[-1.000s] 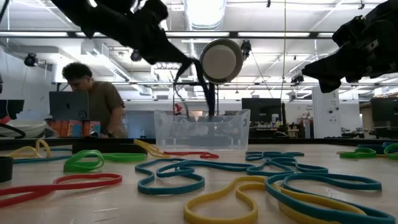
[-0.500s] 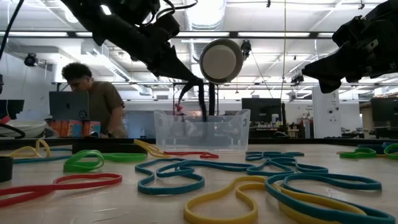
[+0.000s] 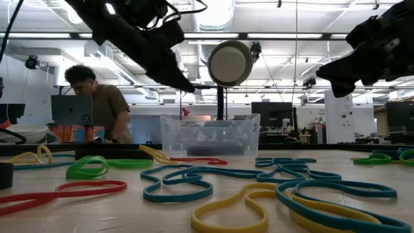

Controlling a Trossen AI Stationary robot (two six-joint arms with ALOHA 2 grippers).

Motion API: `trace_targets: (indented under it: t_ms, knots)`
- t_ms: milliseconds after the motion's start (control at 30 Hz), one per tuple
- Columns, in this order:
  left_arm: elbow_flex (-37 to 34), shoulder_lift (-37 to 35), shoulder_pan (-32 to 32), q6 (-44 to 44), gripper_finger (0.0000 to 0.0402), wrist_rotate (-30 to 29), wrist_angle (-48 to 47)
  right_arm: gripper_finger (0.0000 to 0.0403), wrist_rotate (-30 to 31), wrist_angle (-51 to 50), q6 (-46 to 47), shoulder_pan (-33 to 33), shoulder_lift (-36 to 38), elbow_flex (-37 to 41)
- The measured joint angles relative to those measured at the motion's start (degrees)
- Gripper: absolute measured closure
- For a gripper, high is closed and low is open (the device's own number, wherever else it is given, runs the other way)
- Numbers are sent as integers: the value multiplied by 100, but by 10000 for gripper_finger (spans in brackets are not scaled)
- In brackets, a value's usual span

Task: Pick and place rubber bands into bin
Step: Put the blue rubber band into the transparent bin

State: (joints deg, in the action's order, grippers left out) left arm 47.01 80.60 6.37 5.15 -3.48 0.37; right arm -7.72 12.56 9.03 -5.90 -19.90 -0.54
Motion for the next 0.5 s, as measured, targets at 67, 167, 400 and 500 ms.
trace_targets:
  t_ms: [67, 167, 400, 500]
  knots:
    - [5, -102, -11, -3, 308, 2, -302, 339, -270, -1, -64, 102, -82, -2]
    - [-53, -284, -32, -15, 309, 4, -409, 339, -287, -237, -292, 274, -252, -132]
    - [-96, -861, -111, -15, 309, 2, -736, 339, 708, -2900, -572, 373, -1016, -1546]
    - [-228, -1151, -183, -21, 309, 2, -919, 339, 841, -2996, -481, 410, -1401, -1806]
